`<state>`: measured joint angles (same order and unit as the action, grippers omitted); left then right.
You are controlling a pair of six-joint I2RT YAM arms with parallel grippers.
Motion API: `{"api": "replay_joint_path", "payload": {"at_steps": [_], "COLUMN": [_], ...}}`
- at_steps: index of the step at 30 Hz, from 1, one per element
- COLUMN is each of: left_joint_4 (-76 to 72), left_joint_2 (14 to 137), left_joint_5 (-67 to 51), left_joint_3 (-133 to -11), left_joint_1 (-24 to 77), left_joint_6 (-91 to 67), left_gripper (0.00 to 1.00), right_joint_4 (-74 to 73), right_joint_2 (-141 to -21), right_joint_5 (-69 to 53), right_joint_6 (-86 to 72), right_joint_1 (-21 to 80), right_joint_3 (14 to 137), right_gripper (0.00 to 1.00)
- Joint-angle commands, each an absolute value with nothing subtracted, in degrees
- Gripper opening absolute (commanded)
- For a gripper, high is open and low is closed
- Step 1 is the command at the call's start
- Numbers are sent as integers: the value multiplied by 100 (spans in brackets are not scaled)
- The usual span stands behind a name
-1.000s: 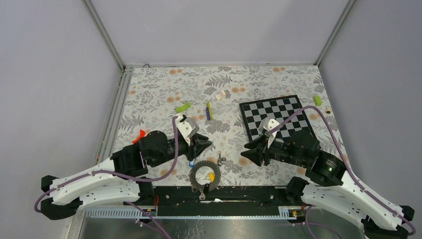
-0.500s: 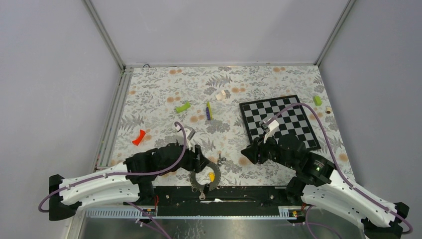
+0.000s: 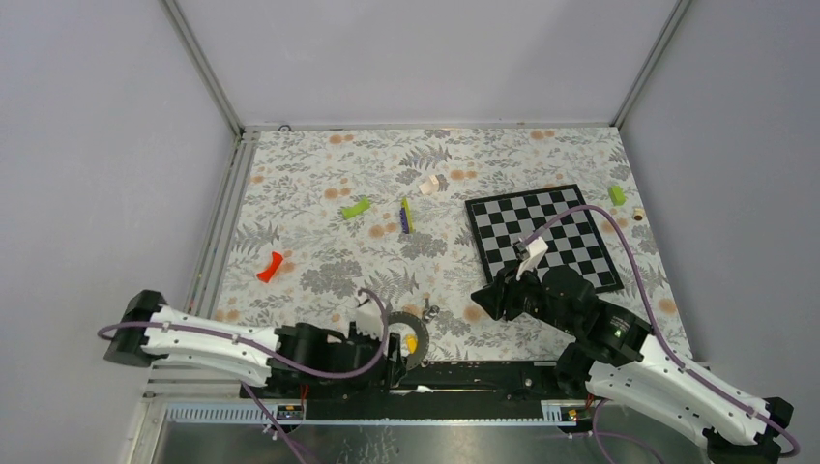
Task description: Remove the keys from the keyring
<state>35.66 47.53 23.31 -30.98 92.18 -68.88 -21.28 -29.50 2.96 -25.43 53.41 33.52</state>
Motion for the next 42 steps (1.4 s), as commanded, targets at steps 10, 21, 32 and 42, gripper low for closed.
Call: {"api": "replay_joint_path", "payload": {"at_steps": [10, 21, 32, 42], "left_joint_4": [4406, 3705, 3857, 3933], "left_joint_2": [6139, 6429, 6563, 6654], "left_joint_5": [3868, 3437, 3343, 3283], "left_joint_3": [-3646, -3358, -3203, -3261], "left_joint_1": [10222, 10222, 10024, 9870], "left_joint_6": [-9637, -9482, -9845, -9710], "left_gripper": [52, 41, 49, 49], "right_joint_4": [-1871, -1824, -1828, -1824], "right_joint_2": [-2908, -2931, -2902, -2865], "right_joint_5": [439, 474, 501, 523], "right_joint_6": [-2632, -2654, -2641, -2608], "right_joint_1": [5351, 5353, 5353, 5353], "right_joint_3": [3313, 3284, 3253, 3217], "right_gripper": [45, 45, 45, 45]}}
